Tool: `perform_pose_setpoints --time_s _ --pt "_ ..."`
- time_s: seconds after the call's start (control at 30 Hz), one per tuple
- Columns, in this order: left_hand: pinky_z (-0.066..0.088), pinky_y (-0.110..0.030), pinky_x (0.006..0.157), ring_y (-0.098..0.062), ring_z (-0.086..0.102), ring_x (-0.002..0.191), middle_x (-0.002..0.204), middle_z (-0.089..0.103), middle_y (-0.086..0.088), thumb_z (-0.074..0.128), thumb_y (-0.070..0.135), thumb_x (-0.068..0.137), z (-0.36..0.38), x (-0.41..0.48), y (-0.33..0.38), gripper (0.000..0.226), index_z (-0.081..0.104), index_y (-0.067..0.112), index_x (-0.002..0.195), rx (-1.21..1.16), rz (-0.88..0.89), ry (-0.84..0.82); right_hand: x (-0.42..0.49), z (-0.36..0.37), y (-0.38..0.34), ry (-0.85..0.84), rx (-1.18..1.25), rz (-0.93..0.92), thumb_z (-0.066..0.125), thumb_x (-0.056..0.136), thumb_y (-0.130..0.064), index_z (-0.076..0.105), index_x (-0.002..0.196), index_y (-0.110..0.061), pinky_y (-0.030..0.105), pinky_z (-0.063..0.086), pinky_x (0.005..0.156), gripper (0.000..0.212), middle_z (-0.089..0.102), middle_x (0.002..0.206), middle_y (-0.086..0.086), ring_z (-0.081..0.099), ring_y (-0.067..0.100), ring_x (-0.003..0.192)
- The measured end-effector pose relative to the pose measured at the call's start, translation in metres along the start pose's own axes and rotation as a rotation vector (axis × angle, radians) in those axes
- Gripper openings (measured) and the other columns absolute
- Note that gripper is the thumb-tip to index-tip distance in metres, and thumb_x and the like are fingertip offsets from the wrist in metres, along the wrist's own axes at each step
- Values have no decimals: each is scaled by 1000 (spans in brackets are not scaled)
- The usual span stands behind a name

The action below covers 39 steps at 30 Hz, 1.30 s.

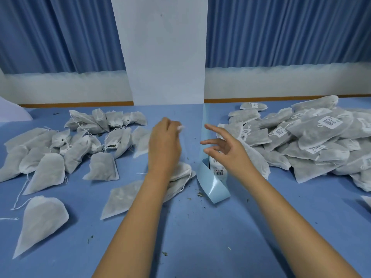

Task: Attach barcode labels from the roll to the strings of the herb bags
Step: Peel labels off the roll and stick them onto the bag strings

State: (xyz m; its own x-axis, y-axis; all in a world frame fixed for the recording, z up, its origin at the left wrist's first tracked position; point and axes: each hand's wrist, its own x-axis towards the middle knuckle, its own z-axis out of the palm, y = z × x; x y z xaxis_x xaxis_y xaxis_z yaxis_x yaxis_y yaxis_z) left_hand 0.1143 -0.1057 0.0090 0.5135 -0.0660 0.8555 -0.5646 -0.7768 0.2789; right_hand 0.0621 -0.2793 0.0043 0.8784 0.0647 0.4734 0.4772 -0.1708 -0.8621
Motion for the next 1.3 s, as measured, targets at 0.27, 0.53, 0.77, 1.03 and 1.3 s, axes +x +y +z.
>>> perform_pose_setpoints --time_s 0.27,0.53,0.77,1.03,1.3 --pt "41 -35 77 -29 66 76 86 71 -8 55 -2 88 20 -33 27 19 73 1 94 -146 261 -147 -3 2 15 151 156 201 63 83 10 65 105 -2 19 52 68 25 69 75 9 65 11 65" --pt "30 -28 84 -15 59 74 85 69 7 50 30 96 27 -34 14 24 69 15 94 -149 176 -175 3 0 23 151 126 239 72 78 4 71 80 -7 15 46 54 11 66 61 2 56 8 51" --pt "26 -22 84 -4 53 70 81 68 12 49 37 95 18 -33 10 26 69 21 88 -254 128 -282 -2 -5 18 121 -234 63 69 80 7 71 77 -7 16 44 63 14 65 71 -1 52 8 60" --pt "29 -14 76 9 37 77 82 67 23 68 36 86 5 -33 5 10 75 29 83 -325 34 -401 -5 -21 12 105 -722 -233 64 79 12 68 83 2 16 38 72 11 59 86 11 51 17 74" --pt "28 -23 78 -3 48 66 76 72 10 69 26 85 4 -32 15 10 75 19 79 -366 47 -212 -12 -1 8 -15 -467 -9 78 77 -27 57 105 -33 15 24 98 36 68 93 -20 48 1 111"
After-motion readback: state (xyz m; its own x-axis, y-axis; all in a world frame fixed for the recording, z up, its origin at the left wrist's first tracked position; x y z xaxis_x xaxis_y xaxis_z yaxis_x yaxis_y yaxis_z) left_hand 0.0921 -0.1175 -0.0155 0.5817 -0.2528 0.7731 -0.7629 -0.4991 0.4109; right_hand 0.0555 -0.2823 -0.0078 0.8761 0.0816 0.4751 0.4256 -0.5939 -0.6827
